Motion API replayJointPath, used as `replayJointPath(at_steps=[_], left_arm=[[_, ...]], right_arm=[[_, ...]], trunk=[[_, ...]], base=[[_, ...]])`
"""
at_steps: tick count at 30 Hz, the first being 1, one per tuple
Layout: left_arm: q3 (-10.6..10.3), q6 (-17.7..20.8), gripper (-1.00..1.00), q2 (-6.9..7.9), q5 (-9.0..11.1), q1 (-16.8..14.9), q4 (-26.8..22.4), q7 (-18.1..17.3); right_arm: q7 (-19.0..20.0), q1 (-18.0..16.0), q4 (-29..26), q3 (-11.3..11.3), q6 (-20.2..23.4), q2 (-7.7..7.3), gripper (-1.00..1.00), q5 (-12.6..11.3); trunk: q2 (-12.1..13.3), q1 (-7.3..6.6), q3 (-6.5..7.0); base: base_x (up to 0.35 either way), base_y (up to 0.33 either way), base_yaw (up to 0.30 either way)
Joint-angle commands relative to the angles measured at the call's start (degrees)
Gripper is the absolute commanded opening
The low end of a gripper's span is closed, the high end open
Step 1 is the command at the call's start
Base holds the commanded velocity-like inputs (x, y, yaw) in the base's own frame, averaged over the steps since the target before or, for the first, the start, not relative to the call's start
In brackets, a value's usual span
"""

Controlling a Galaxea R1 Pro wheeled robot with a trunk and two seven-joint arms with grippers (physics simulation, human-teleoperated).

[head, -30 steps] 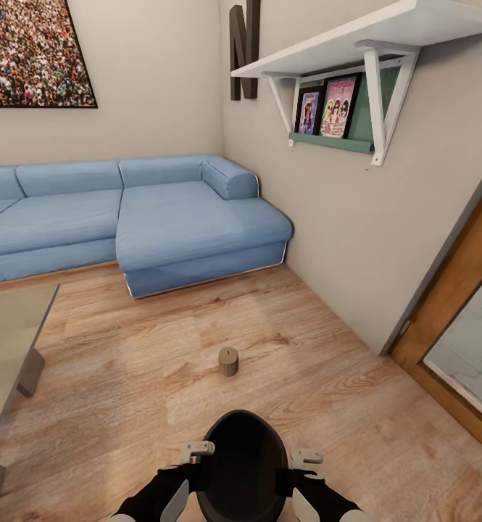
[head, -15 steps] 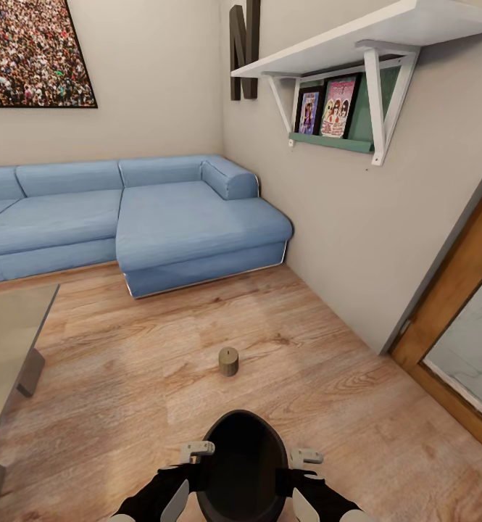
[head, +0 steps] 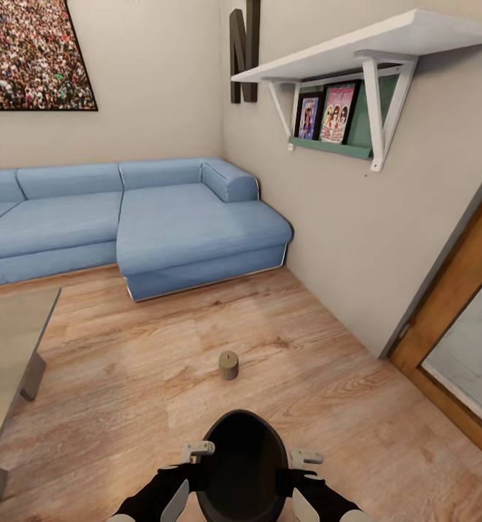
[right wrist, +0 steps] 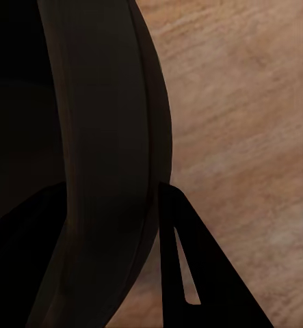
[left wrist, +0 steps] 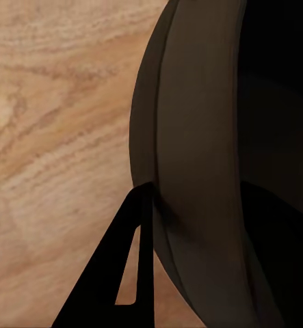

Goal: Place each of the two pumpkins and all three candles from the living room inside a cabinet in the living room (use any cabinet), then make sure every cabinet is closed, and position the cauldron so it is next to a table in the living room.

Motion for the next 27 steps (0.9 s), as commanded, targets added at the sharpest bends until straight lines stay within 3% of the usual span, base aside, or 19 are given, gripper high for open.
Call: replayJointPath(at_steps=[1, 27], left_arm=[[-0.84, 0.26, -1.00, -0.01, 1.92, 0.00, -0.05, 0.21], [-0.84, 0.26, -1.00, -0.01, 1.92, 0.01, -0.05, 0.21]], right_arm=[[-0.23, -0.01, -0.25, 0.25, 0.30, 0.01, -1.00, -0.17], [0.00, -0.08, -0.42, 0.25, 0.26, 0.01, -1.00, -0.23]], trunk=[[0.40, -0.24, 0.14], [10.82, -5.95, 4.81]], base=[[0.000, 0.000, 0.000], [0.000, 0.000, 0.000]])
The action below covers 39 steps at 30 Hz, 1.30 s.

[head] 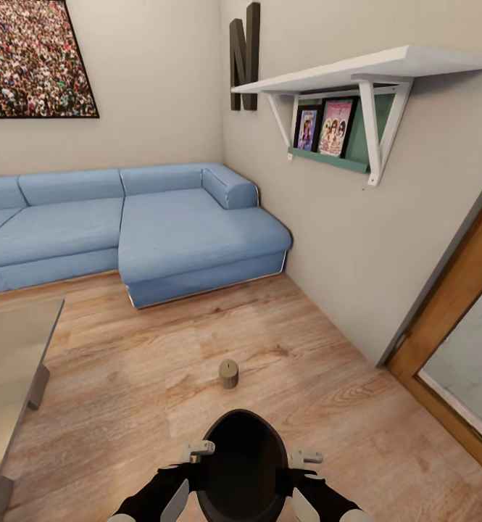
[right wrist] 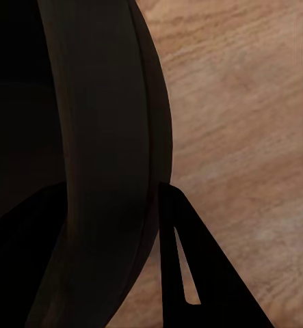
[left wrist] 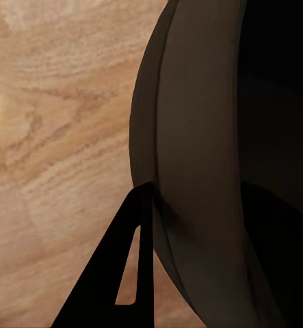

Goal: Place each of the two pumpkins and all three candles from the living room inside a cabinet in the living room (use any cabinet), then make sure every cabinet is closed, and position the cauldron so it is next to a table in the living room.

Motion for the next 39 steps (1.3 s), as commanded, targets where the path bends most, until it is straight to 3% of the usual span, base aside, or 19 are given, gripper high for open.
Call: replayJointPath(at_steps=[1, 39], left_arm=[[-0.90, 0.26, -1.00, 0.00, 1.99, 0.02, 0.04, 0.21], [-0.90, 0.26, -1.00, 0.00, 1.99, 0.02, 0.04, 0.21]], right_arm=[[-0.13, -0.03, -0.37, 0.45, 0.28, 0.02, -1.00, -0.47], [1.56, -0.03, -0.45, 0.45, 0.21, 0.02, -1.00, -0.50]], trunk=[[0.40, -0.24, 0.14], [15.64, -8.58, 6.97]], base=[[0.000, 0.000, 0.000], [0.000, 0.000, 0.000]])
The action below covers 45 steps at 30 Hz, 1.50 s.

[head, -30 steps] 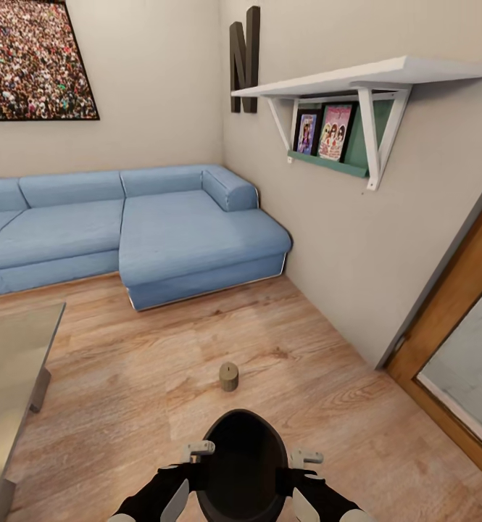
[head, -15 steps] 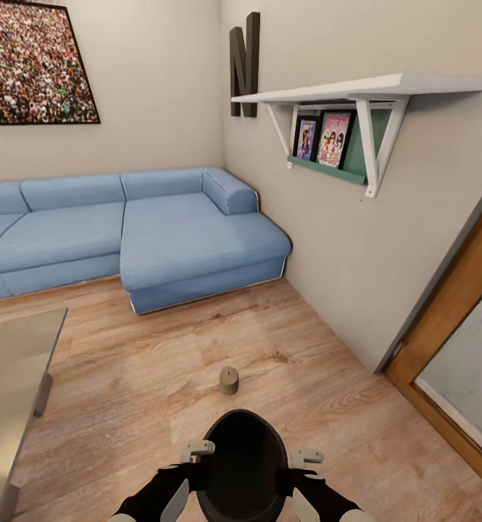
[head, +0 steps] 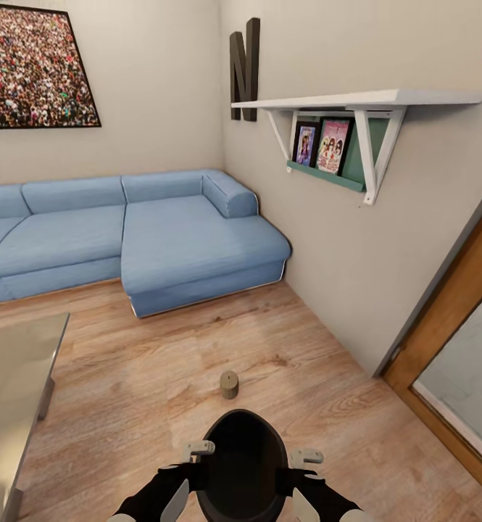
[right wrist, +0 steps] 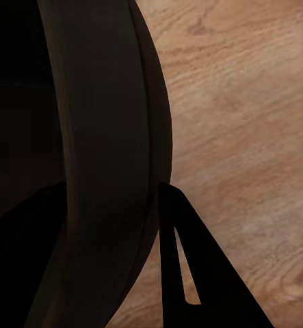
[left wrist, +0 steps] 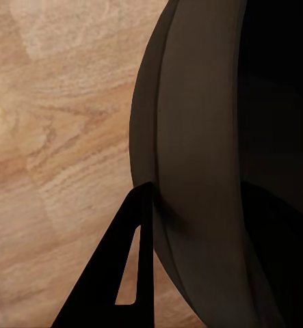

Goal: Place each of the two pumpkins and all three candles from the living room inside a cabinet in the living room (use any cabinet), then make sure every cabinet is closed, and position the cauldron so it is next to a table in the living room.

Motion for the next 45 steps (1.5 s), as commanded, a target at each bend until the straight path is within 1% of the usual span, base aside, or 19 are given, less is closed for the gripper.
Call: replayJointPath(at_steps=[1, 18, 45], left_arm=[[-0.88, 0.29, -1.00, 0.01, 2.00, 0.02, 0.04, 0.19], [-0.88, 0.29, -1.00, 0.01, 2.00, 0.02, 0.04, 0.19], [-0.88, 0.29, -1.00, 0.01, 2.00, 0.02, 0.04, 0.19]], right_arm=[[1.54, -0.02, -0.54, 0.63, 0.31, 0.02, -1.00, -0.70], [1.54, -0.02, -0.54, 0.63, 0.38, 0.02, -1.00, -0.75], [1.54, -0.02, -0.54, 0.63, 0.37, 0.02, -1.00, -0.75]], trunk=[[-0.01, -0.02, -0.04], [-0.01, -0.02, -0.04], [-0.01, -0.02, -0.04]], base=[[0.000, 0.000, 0.000], [-0.020, 0.000, 0.000], [-0.264, 0.000, 0.000]])
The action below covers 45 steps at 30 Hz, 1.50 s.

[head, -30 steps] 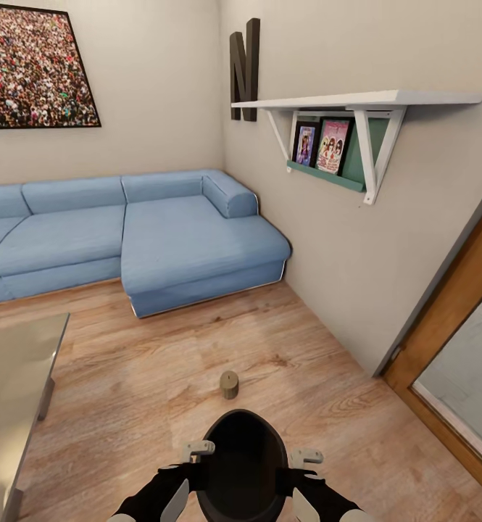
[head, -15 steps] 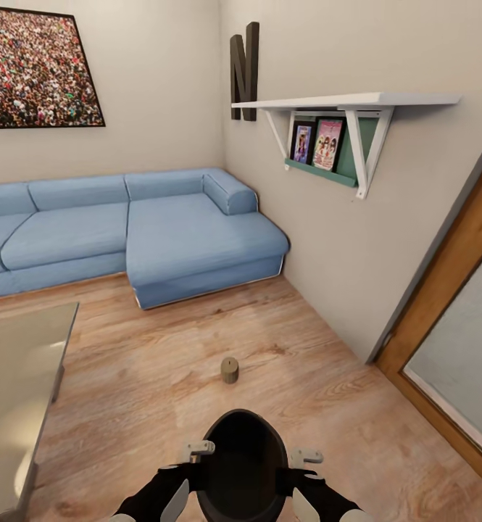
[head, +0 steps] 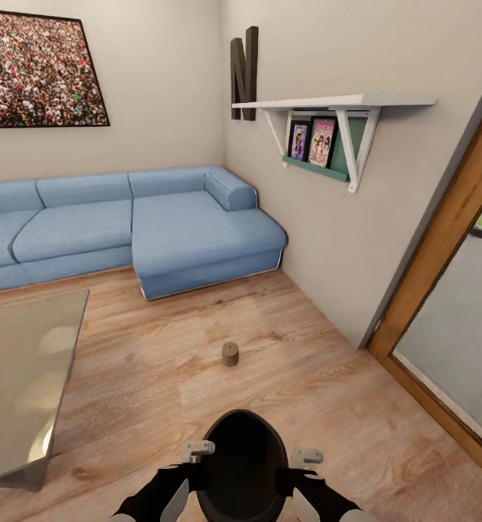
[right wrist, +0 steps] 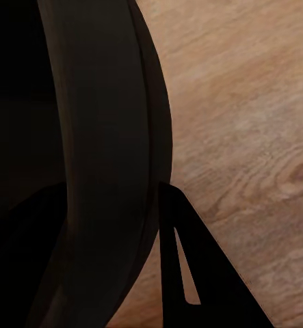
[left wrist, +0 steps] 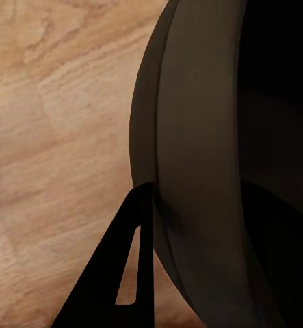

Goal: Place each of the two pumpkins and all three candles from the living room inside a cabinet in the living room (use any cabinet), then make sure every cabinet is closed, and position the cauldron so it is next to a table in the living room.

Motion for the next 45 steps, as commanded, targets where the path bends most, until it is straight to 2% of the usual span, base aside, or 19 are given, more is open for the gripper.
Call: replayJointPath(at_steps=[1, 26, 45], left_arm=[[-0.89, 0.28, -1.00, 0.01, 1.97, 0.02, 0.02, 0.19], [-0.89, 0.28, -1.00, 0.01, 1.97, 0.02, 0.02, 0.19], [-0.89, 0.28, -1.00, 0.01, 1.97, 0.02, 0.02, 0.19]], right_arm=[[1.55, -0.03, -0.52, 0.58, 0.30, 0.02, -1.00, -0.70], [1.55, -0.03, -0.52, 0.58, 0.25, 0.02, -1.00, -0.70], [1.55, -0.03, -0.52, 0.58, 0.27, 0.02, -1.00, -0.70]], trunk=[[-0.02, -0.04, -0.04], [-0.02, -0.04, -0.04], [-0.02, -0.04, -0.04]], base=[[-0.274, 0.000, 0.000], [-0.271, 0.000, 0.013], [-0.042, 0.000, 0.243]])
